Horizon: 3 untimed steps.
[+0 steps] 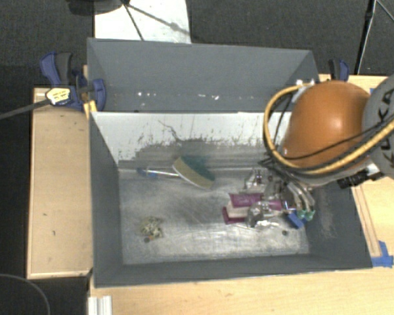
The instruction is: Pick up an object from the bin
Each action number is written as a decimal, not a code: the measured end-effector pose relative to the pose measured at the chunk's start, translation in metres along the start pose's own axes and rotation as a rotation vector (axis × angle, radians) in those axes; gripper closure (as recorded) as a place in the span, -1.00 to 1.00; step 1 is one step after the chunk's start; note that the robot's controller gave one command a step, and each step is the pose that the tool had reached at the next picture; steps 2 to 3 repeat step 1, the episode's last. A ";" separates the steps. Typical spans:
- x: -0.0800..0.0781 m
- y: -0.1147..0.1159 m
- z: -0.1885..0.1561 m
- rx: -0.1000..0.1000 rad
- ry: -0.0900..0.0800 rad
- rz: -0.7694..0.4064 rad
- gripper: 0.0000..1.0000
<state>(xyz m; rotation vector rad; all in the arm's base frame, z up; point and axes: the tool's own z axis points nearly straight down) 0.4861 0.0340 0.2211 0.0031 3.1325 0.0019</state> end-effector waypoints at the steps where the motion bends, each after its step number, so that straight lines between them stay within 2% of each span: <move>1: -0.004 0.021 -0.096 -0.001 -0.002 0.018 1.00; 3: -0.004 0.021 -0.096 -0.001 -0.002 0.018 1.00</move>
Offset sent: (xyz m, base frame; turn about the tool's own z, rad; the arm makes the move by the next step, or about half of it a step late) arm 0.0017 0.0201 0.0911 0.0209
